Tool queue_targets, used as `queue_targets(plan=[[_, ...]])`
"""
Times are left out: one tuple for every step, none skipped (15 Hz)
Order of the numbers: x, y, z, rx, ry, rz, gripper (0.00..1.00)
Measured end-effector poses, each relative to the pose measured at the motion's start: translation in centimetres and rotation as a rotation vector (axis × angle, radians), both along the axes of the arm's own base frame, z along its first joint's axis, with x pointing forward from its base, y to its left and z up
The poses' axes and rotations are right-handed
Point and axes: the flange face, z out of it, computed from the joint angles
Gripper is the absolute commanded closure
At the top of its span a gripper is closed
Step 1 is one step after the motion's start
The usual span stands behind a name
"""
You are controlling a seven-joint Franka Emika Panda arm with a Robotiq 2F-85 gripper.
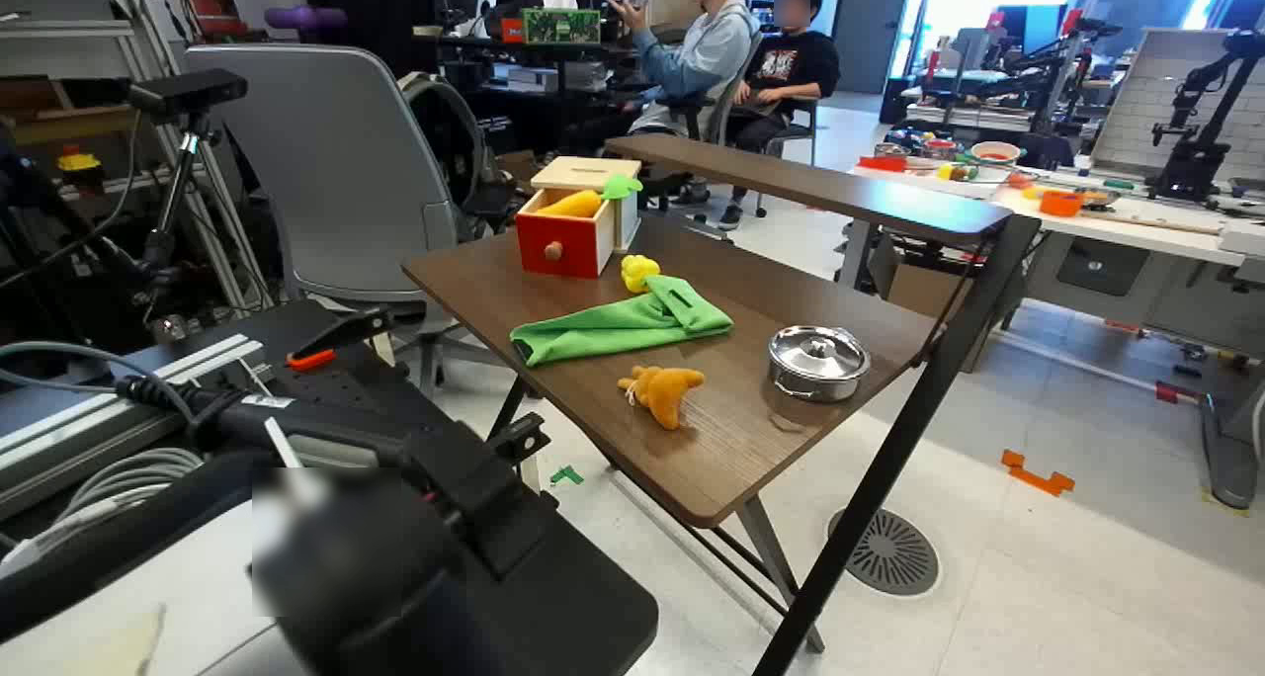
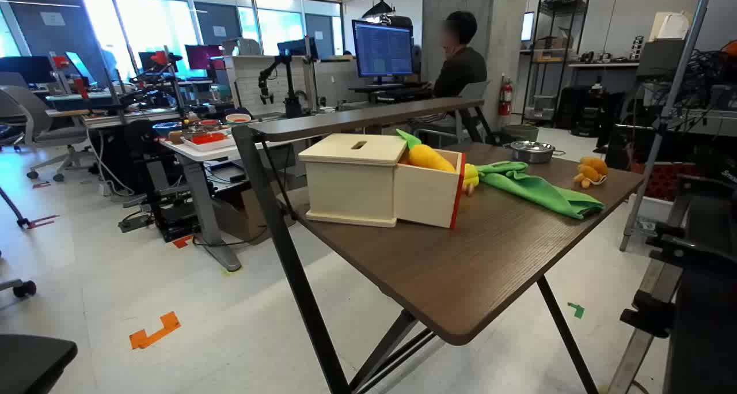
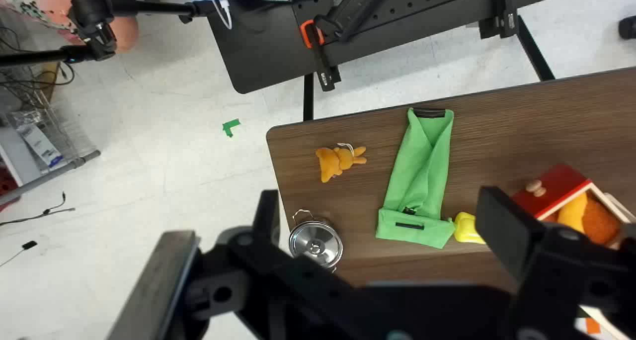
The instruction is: Move the towel to the right
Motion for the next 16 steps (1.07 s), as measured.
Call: queue_targets(plan=[[0.0, 0.0, 0.0, 0.000, -0.002, 0.000, 0.00], [0.0, 0.0, 0.1, 0.000, -0.003, 0.000, 0.00], [0.0, 0.0, 0.2, 0.000, -0.004, 0.000, 0.00], [0.0, 0.0, 0.2, 0.000, -0.004, 0.000, 0.00], [0.0, 0.0, 0.2, 0.000, -0.004, 0.000, 0.00], [0.0, 0.0, 0.2, 0.000, -0.004, 0.000, 0.00], [0.0, 0.0, 0.2, 0.000, -0.004, 0.000, 0.00], [0.0, 0.0, 0.2, 0.000, -0.004, 0.000, 0.00], [0.0, 0.0, 0.2, 0.000, -0.004, 0.000, 0.00], [0.0, 0.0, 0.1, 0.000, -0.003, 0.000, 0.00], [0.0, 0.0, 0.0, 0.001, -0.002, 0.000, 0.00], [0.2, -0.1, -0.2, 0.002, -0.014, -0.004, 0.00], [0.6, -0.3, -0.5, 0.005, -0.038, -0.012, 0.00], [1.2, -0.5, -1.2, 0.009, -0.061, -0.018, 0.00], [2.0, -0.9, -2.2, 0.016, -0.081, -0.029, 0.00], [2.9, -1.2, -3.4, 0.024, -0.097, -0.043, 0.00]])
